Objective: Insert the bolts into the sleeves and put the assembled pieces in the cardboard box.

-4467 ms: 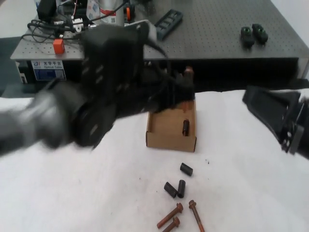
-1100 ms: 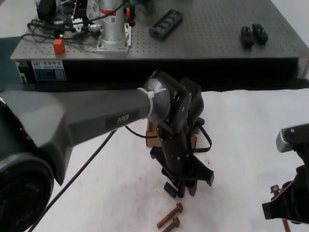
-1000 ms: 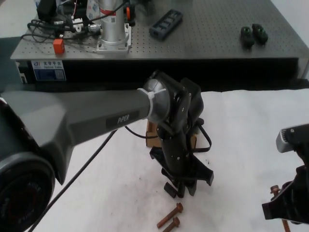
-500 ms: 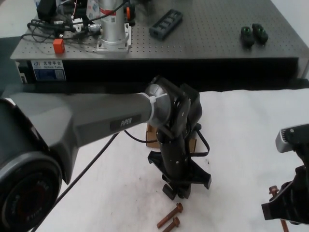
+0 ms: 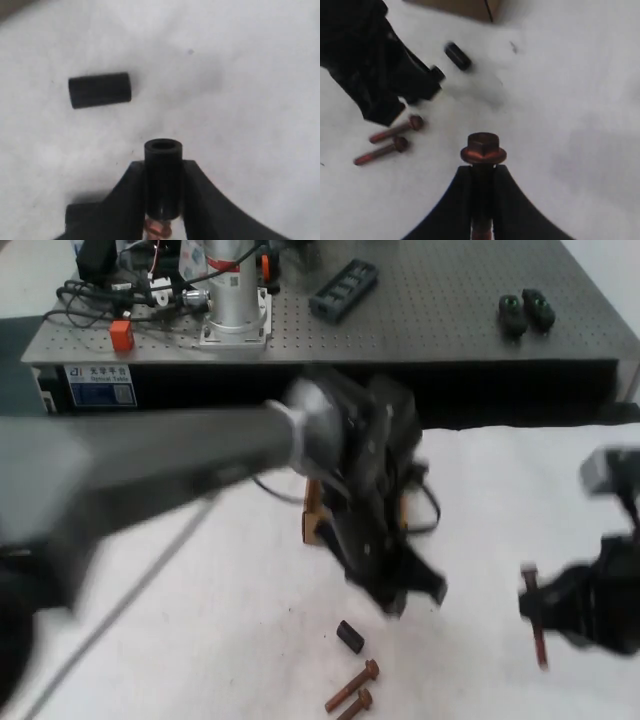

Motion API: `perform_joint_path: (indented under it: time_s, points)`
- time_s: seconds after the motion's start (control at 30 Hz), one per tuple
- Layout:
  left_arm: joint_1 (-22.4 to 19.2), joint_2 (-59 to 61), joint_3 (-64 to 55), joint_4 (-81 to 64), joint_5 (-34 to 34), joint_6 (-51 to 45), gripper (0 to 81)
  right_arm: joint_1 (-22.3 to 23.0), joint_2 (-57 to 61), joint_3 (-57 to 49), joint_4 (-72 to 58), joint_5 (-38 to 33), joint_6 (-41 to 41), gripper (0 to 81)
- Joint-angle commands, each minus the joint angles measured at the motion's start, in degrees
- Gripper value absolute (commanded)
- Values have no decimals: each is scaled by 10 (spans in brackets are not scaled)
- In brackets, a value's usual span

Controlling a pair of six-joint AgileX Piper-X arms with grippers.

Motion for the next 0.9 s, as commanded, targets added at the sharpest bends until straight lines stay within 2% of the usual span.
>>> perform_joint_path:
  time_s: [0.0,0.17,0.23,0.4,0.57,0.87]
  points:
    - [-2,-94,67,-86,26,-4,6,-4,-59,-2,-171,-108,100,41]
    - [-2,-241,275,-345,131,-43,6,4,-68,-2,-324,-163,204,41]
    - [-2,-287,345,-462,180,-66,6,17,-63,-2,-386,-163,234,41]
    - [-2,-350,434,-647,232,-132,6,57,-42,-2,-478,-169,286,41]
    - [-2,-361,441,-667,244,-148,6,89,-37,-2,-480,-153,281,41]
    - [-2,-361,441,-666,229,-147,6,90,-37,-2,-438,-141,244,41]
